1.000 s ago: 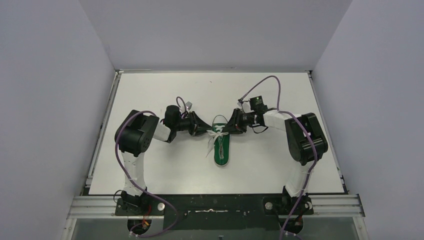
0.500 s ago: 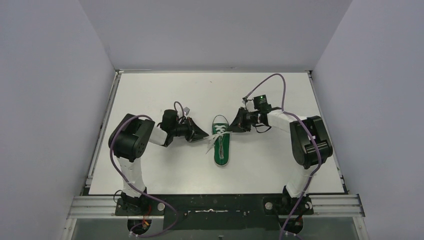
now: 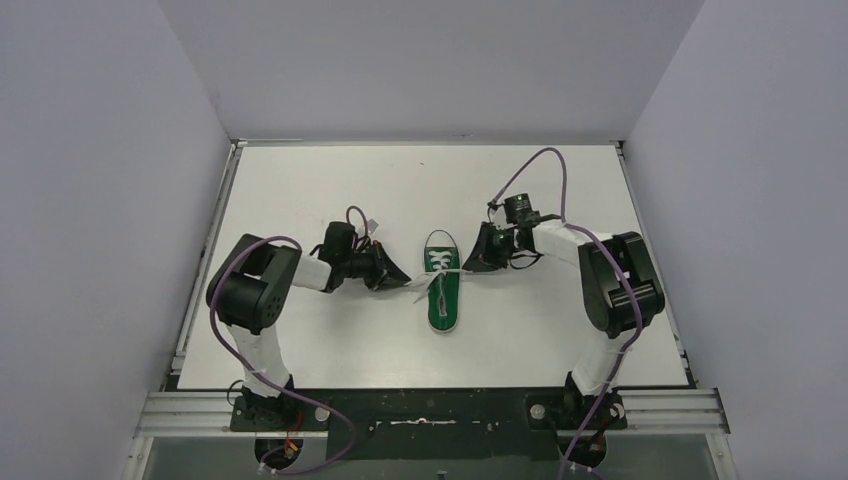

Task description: Tie the shoes

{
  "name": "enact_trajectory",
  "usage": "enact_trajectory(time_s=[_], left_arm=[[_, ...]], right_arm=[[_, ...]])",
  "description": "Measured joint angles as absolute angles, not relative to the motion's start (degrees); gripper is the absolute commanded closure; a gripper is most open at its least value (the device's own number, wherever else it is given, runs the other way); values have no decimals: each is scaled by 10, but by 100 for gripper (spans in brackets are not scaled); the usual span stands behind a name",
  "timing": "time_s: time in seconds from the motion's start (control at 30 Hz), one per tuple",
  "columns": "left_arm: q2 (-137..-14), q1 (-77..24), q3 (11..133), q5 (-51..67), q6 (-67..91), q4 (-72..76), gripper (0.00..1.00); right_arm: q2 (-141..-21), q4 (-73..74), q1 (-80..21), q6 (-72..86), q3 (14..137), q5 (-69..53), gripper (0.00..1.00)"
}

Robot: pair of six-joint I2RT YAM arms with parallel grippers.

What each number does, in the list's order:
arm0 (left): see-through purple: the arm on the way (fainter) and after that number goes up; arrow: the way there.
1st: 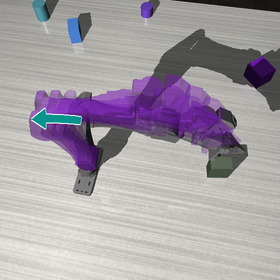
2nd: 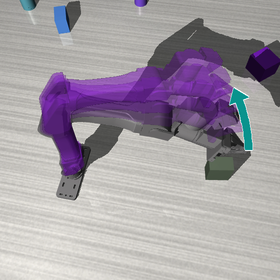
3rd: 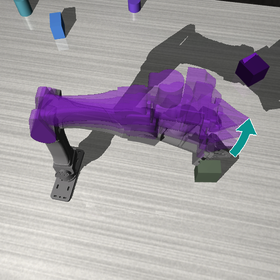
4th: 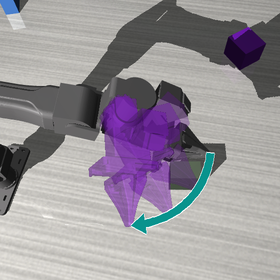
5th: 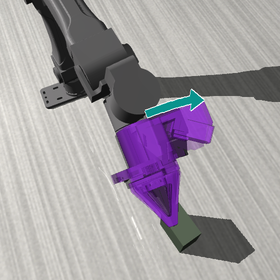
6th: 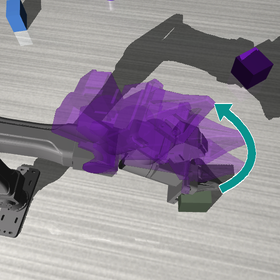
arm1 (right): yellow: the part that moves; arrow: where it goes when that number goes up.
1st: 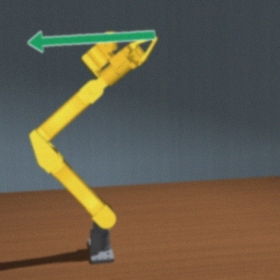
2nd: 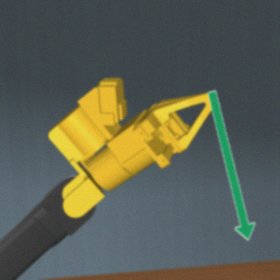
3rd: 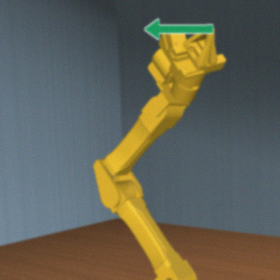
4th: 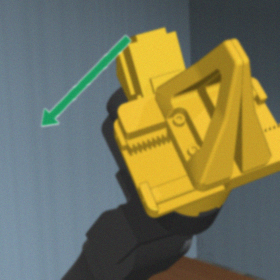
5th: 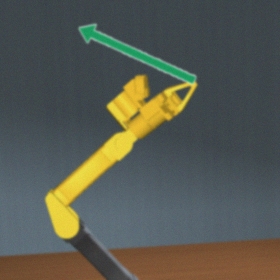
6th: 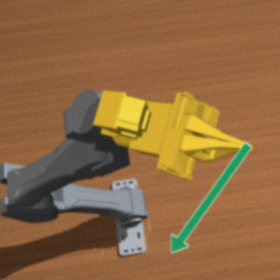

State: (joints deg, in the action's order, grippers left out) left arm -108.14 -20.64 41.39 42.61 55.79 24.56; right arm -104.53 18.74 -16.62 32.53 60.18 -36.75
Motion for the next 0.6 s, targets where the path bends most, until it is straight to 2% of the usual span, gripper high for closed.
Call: enact_trajectory(time_s=[0.17,0.2,0.23,0.27,0.3,0.33,0.37,0.47,0.6], left_arm=[[-1056,-208,418,411,521,193,100],[-1048,-209,425,407,509,171,77],[-1040,-209,436,403,495,146,62],[-1030,-209,448,394,475,118,55],[-1017,-209,460,381,456,81,50],[-1002,-208,467,368,439,51,47],[-979,-207,473,349,422,15,46],[-883,-204,483,300,368,-92,44],[-734,-204,514,227,304,-230,34]], right_arm=[[-1043,188,-173,321,601,-353,100],[-1042,189,-173,319,601,-351,100],[-1040,192,-173,315,601,-351,98],[-1037,202,-173,307,604,-349,87],[-1035,218,-173,297,609,-341,71],[-1032,239,-172,287,618,-333,54],[-1026,261,-171,276,628,-321,42],[-986,340,-169,236,659,-276,23],[-877,439,-171,181,703,-210,7]])
